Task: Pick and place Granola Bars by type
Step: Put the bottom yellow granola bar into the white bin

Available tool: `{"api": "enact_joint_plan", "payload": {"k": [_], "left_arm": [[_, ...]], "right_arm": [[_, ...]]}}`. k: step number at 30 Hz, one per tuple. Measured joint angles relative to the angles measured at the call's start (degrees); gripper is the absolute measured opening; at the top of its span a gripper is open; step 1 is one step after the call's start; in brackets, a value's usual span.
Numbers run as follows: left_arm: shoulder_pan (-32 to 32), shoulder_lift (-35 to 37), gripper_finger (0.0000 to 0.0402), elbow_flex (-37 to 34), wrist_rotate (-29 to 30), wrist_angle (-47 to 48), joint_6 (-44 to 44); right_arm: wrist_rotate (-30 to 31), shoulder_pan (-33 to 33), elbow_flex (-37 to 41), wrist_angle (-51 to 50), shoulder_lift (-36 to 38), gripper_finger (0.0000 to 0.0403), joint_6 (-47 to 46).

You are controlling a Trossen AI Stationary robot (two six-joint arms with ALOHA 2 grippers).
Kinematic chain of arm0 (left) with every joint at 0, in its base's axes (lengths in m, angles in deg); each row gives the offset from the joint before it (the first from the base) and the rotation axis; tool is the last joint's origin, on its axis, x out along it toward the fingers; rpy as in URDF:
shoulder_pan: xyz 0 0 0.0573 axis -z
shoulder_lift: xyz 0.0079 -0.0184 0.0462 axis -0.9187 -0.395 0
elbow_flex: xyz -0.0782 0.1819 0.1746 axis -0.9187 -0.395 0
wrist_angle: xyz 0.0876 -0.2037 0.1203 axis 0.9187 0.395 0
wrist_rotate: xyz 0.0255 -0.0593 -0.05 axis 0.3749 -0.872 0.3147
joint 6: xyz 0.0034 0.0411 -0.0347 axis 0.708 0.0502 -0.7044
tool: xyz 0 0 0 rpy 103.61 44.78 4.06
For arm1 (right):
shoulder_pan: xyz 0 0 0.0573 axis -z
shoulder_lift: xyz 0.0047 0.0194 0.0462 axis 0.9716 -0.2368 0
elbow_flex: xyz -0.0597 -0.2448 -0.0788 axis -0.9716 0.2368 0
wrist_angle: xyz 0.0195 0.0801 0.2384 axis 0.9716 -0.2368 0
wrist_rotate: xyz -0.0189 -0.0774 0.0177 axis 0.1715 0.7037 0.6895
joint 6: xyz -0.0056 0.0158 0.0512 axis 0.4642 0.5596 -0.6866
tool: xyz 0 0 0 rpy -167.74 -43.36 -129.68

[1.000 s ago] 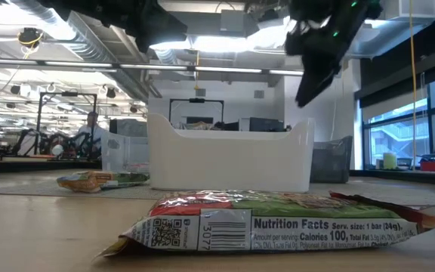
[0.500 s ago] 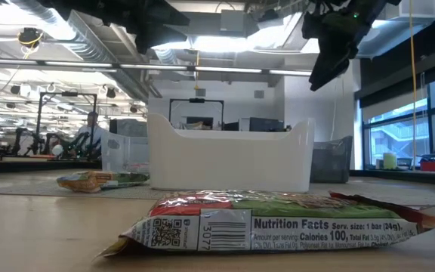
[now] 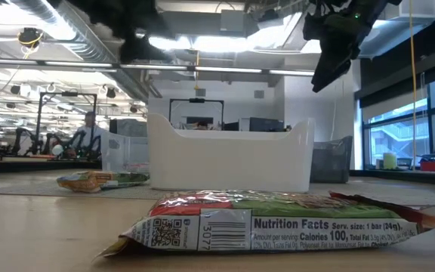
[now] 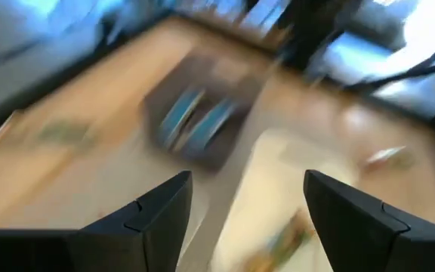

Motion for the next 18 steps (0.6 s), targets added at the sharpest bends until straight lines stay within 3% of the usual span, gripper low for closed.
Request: {"api": "enact_joint_plan", "payload": {"k": [3,7,18], "left_arm": [[3.8,-1.8,0.0247,4.0,6.9,12.5,-6.8],[8.7,-5.3,0.0247,7.7,11.2,23.4,-15.2],[17.4,-19.3,0.0247,8.7,8.1,24.6,-30.9]], "right_arm": [[0.0,0.0,0.0,0.0,0.0,0.0244,0.0],[0.0,0.0,0.0,0.0,0.0,0.0244,0.1],[0.0,0.0,0.0,0.4,0.0,0.0244,0.2]]}}
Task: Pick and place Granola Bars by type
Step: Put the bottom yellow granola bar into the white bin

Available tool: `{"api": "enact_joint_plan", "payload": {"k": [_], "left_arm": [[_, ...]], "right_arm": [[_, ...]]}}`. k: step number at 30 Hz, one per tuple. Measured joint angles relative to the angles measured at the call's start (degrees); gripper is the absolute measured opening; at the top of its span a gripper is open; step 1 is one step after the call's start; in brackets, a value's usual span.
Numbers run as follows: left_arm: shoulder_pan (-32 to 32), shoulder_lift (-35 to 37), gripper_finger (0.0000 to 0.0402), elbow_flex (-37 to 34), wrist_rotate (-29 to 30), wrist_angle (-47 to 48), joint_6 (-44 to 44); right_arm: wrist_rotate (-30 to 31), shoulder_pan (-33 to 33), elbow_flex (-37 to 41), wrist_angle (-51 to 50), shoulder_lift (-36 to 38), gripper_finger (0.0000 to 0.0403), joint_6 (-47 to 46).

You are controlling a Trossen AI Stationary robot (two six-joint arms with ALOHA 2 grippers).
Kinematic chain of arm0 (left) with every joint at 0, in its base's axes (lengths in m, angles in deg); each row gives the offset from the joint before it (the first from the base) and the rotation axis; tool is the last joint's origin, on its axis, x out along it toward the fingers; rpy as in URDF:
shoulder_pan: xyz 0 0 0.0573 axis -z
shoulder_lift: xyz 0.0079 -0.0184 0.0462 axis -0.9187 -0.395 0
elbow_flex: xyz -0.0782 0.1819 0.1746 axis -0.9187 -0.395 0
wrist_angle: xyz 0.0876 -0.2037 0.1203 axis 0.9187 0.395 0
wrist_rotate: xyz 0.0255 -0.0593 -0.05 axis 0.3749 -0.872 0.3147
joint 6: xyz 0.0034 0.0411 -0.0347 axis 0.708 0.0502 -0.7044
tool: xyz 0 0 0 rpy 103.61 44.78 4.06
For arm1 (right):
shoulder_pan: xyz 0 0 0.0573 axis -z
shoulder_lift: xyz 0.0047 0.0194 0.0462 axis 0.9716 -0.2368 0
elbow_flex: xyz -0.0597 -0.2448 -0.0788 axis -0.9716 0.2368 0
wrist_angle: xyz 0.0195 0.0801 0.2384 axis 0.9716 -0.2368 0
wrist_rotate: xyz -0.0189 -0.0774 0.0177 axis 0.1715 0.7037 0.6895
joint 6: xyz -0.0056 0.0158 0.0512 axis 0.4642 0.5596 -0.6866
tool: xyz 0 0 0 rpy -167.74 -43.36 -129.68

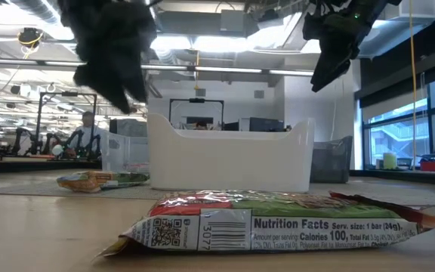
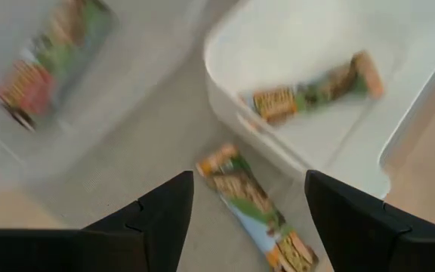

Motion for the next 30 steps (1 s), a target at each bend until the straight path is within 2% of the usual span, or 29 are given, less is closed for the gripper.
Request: {"api": "enact_joint_plan", "payload": {"k": [14,20,30], "left_arm": [[7.7,-11.1,0.0247,0.0,-1.2,-0.8,-15.9],[9.2,-13.7,0.0246,0.0,-1.3,-4.8,-16.5],[9.3,-17.7,0.0246,0.0,-2.4,-5.5,-16.6]], "right_arm": [[0.0,0.0,0.0,0.0,0.0,0.0244,0.0],[0.0,0.0,0.0,0.5,0.0,0.0244,-1.2],[0.0,0.0,0.0,2.6,0.0,0.0244,-1.8]]}}
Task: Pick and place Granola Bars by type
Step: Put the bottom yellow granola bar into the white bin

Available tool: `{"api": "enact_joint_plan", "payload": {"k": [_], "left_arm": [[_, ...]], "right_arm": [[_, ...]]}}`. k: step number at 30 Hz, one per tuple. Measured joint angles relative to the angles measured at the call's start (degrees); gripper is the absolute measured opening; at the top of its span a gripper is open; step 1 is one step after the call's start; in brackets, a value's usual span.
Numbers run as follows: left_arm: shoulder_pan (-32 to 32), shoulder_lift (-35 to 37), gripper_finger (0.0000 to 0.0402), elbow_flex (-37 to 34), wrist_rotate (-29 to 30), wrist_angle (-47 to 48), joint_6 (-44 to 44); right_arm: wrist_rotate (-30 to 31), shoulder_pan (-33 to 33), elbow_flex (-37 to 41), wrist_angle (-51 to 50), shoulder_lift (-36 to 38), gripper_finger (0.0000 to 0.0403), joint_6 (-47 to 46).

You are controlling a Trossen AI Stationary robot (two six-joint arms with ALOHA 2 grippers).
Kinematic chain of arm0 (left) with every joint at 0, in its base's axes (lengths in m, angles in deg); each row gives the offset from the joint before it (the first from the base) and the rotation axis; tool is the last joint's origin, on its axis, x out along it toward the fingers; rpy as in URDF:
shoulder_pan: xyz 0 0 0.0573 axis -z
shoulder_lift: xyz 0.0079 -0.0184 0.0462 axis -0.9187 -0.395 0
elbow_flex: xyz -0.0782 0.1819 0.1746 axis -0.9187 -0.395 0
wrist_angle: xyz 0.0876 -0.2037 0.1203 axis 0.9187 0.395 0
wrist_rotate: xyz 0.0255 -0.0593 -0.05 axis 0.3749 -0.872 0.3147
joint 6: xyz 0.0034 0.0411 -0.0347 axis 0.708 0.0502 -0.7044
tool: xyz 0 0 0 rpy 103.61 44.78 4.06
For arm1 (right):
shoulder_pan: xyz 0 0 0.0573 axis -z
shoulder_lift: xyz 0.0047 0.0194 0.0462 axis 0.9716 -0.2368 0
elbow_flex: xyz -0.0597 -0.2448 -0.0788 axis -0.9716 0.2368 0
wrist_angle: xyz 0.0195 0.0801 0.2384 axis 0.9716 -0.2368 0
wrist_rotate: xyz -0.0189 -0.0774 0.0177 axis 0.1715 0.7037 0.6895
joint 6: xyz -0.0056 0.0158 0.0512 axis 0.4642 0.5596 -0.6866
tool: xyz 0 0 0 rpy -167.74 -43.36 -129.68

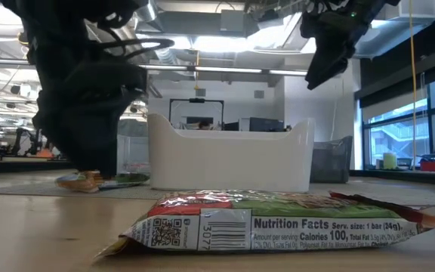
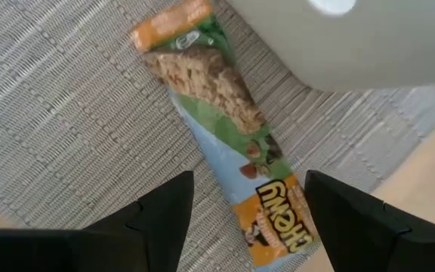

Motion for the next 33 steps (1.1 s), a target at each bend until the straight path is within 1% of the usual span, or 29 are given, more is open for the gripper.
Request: {"api": "enact_joint_plan", "payload": {"k": [5,10,24,27,33], "left_arm": [[-0.1,-1.1,0.0246,0.0,-0.6,0.0,-1.1],[-0.7,-1.1,0.0246,0.0,-2.7,-0.2,-2.2],[-0.7,-1.1,0.0246,0.0,-1.9,-0.4,-2.4],[-1.0,-1.1,0.0246,0.0,-3.2,-0.3,-2.4],[-1.1,-1.0,0.0225,0.0,-4.7,-0.5,-2.3]], "right_arm": [[0.0,0.0,0.0,0.9,0.0,0.0244,0.1],[0.0,0.0,0.0,0.9,0.0,0.0244,0.1],[0.0,0.0,0.0,0.8,0.0,0.0244,0.1],[0.0,0.0,0.0,0.8,0.0,0.0244,0.2],[0.0,0.0,0.0,0.8,0.0,0.0244,1.1]]}}
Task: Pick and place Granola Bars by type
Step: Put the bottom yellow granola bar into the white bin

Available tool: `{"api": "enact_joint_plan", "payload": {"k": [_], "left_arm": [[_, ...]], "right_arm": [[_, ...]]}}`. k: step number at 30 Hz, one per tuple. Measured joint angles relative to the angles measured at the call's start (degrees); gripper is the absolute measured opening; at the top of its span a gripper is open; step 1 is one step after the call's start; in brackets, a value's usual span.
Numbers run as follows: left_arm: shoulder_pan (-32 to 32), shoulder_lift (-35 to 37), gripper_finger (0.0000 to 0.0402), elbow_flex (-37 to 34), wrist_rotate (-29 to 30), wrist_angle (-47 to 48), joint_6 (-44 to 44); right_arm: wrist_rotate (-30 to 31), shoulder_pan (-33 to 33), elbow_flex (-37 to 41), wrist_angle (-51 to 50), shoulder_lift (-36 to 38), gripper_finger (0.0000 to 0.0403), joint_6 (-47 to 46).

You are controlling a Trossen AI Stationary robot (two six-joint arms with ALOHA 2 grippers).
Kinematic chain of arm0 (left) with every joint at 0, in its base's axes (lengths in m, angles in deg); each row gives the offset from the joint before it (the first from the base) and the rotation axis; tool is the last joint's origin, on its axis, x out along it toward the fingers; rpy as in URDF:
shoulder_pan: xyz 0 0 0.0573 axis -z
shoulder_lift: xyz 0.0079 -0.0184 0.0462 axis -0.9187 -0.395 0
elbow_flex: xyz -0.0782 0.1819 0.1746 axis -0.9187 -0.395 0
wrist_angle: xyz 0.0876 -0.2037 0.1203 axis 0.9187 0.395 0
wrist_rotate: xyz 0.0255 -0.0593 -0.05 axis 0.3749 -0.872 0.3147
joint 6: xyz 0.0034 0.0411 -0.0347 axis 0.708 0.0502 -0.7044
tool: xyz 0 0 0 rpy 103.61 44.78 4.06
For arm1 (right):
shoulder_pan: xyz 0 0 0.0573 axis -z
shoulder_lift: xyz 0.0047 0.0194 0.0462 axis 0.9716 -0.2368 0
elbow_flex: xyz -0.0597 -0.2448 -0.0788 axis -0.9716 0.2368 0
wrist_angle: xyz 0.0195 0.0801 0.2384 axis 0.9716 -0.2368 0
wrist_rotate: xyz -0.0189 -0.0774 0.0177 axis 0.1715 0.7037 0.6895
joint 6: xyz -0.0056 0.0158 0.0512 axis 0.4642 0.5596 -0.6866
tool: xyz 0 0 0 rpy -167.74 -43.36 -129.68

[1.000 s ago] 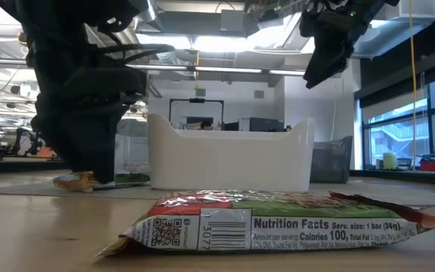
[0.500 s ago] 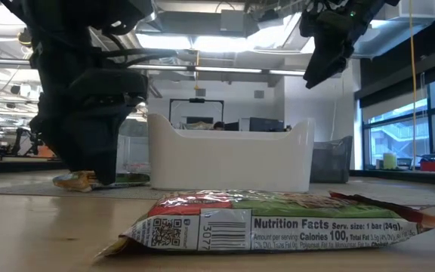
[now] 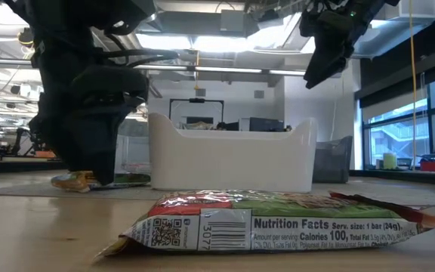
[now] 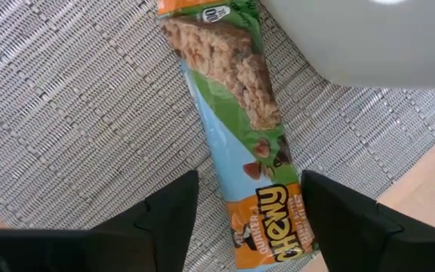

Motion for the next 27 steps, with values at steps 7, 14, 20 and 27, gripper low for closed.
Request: {"api": "enact_joint_plan", "payload": {"k": [7,14,20,27], "left_arm": [[-0.6,0.0,0.0181,0.0,-0.3,0.5,0.3],[-0.7,0.0,0.0146,-0.1,-0.5,0.3,0.3],[-0.7,0.0,0.0133,0.0,-0.4,0.7,0.3],[-0.7,0.5,0.0132,-0.1,-0.4,1.9,-0.1]], "right_arm": [[0.0,0.0,0.0,0.0,0.0,0.0244,0.6],[0.0,0.0,0.0,0.0,0.0,0.0244,0.7],[0.0,0.0,0.0,0.0,0.0,0.0244,0.7],[0.0,0.0,0.0,0.0,0.0,0.0244,0.7]]}}
